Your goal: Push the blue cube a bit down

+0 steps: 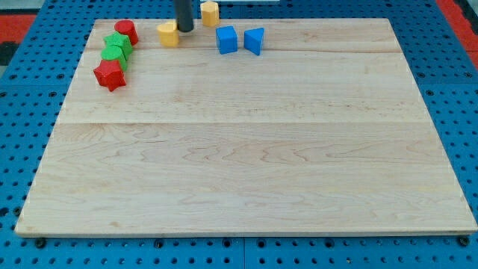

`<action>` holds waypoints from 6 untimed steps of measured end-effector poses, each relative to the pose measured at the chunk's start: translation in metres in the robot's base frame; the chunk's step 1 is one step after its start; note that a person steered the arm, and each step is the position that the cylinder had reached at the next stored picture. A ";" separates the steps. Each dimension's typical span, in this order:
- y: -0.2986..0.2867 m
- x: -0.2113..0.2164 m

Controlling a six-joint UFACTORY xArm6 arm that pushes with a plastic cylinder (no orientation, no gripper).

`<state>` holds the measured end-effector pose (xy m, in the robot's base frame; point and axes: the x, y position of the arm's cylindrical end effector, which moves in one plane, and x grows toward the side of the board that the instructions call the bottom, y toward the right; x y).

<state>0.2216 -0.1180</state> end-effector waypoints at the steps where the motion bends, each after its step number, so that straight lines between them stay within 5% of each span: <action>1: 0.020 -0.010; 3: 0.118 -0.011; 6: 0.108 0.029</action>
